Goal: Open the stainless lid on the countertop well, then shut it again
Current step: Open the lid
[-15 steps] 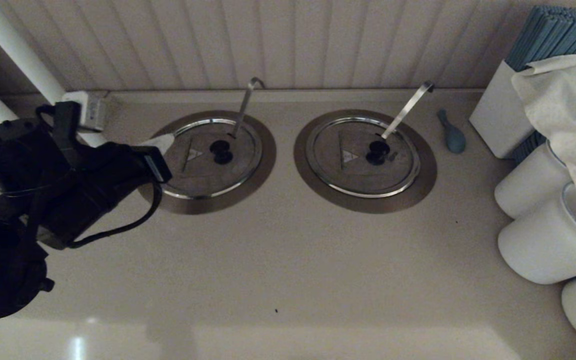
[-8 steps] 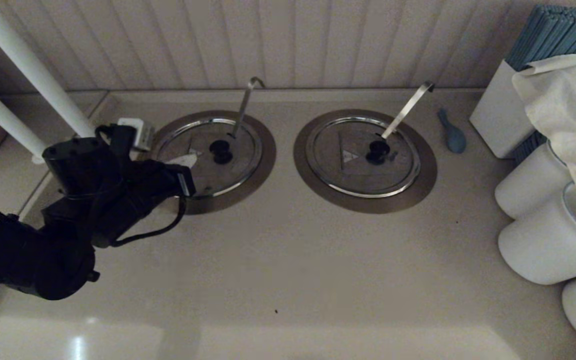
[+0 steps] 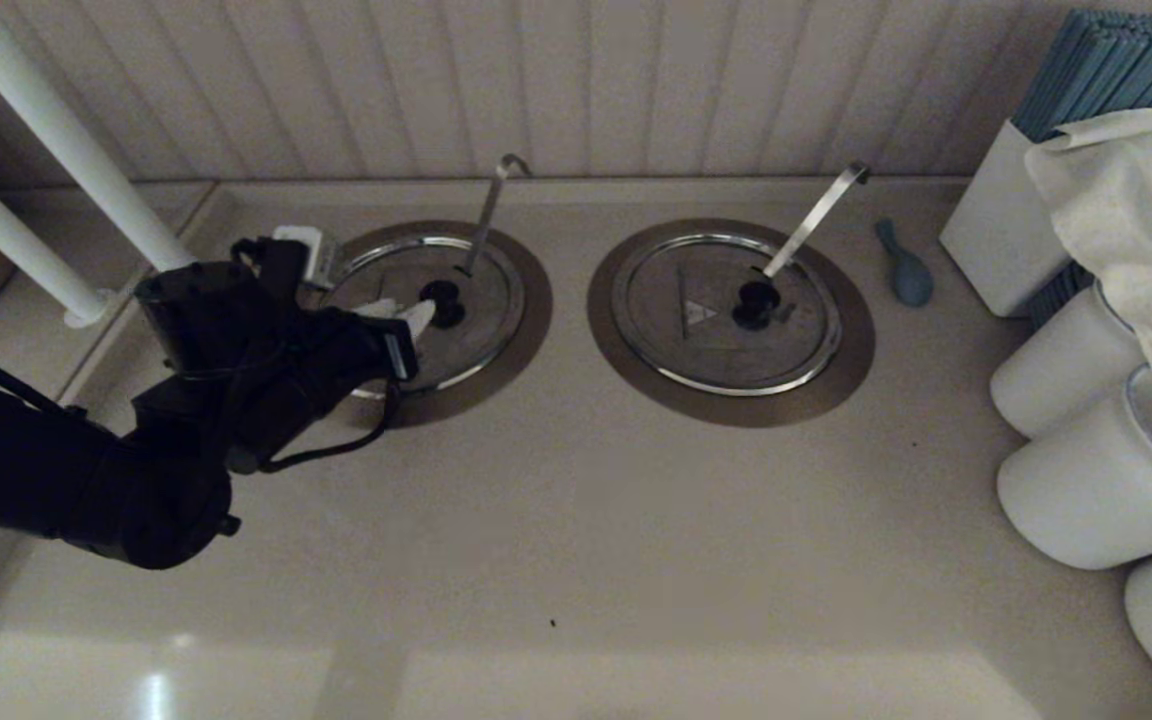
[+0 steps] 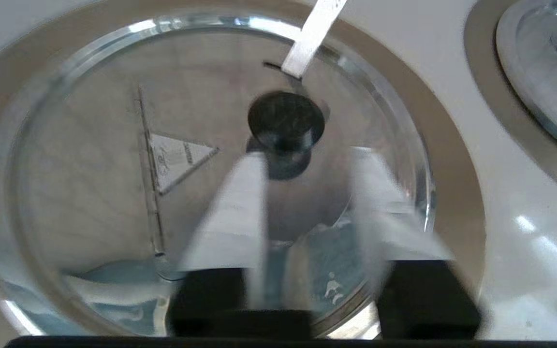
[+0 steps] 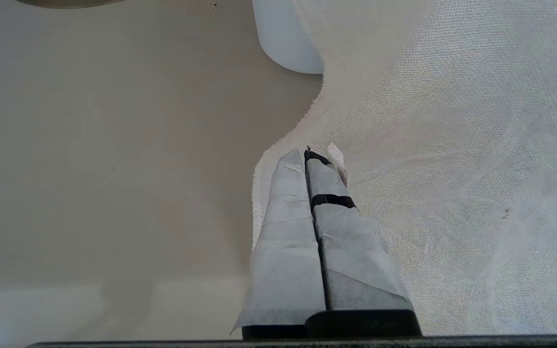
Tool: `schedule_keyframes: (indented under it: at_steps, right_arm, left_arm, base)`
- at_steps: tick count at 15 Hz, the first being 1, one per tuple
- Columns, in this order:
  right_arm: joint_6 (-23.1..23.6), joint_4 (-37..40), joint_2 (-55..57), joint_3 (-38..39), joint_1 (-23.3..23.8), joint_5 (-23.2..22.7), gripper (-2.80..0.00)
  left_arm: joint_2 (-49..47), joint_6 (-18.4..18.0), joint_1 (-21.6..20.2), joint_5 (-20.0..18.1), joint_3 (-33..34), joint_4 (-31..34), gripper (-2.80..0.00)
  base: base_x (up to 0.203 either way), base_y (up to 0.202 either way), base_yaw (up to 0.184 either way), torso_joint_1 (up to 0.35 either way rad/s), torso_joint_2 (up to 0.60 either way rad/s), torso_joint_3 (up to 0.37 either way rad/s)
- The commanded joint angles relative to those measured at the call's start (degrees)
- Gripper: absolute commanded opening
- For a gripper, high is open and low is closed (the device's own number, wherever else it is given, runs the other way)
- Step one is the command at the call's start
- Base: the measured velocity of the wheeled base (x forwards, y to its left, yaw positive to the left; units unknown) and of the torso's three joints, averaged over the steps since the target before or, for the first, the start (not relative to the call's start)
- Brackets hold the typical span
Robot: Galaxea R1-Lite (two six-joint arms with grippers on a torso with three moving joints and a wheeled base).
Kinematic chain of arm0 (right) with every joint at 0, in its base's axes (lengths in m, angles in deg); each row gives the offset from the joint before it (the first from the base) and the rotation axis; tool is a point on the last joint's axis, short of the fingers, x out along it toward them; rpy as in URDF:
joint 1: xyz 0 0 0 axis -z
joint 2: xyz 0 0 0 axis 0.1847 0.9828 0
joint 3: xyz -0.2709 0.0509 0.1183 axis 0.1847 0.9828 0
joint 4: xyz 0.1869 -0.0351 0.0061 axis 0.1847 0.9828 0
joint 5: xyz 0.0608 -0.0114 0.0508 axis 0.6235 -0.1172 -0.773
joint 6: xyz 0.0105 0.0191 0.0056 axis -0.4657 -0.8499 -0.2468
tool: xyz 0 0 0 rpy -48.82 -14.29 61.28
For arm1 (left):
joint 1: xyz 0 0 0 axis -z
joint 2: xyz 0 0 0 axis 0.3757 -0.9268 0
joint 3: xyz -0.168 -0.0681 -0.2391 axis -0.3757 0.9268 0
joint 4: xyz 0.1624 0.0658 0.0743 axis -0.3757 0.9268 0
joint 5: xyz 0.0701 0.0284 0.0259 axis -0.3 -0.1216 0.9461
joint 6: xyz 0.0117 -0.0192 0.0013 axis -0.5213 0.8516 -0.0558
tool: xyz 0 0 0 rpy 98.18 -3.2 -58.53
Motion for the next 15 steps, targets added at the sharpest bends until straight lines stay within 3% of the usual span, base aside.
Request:
schedule_keyframes:
  at_steps: [1,7,11,15]
  right_arm:
    - [-0.01,-0.02,0.05,0.00,-0.02,0.03,-2.80]
    - [-0.01,-0.02,0.01,0.00,-0.02,0.03,-2.80]
    - [-0.01,-0.02,0.00,0.00,-0.02,0.03,-2.80]
    - [-0.01,-0.02,0.09,0.00,-0.02,0.03,-2.80]
  left_arm:
    - [-1.77,-0.01,0.12,0.10,-0.42,-0.46,0.00]
    - [-7.03,0.14,0.12,2.86,-2.62,-6.11,0.00]
    - [-13.63,0.00,0.12,8.63,-7.86,-12.04,0.00]
    - [-14.92,0.23,0.20,8.89,-9.28,-12.28,0.00]
  base:
    - [0.000,0.000,0.000,0.000,0.00,0.000]
    - [0.000,0.000,0.000,0.000,0.00,0.000]
    - [0.000,0.000,0.000,0.000,0.00,0.000]
    - [0.000,0.000,0.000,0.000,0.00,0.000]
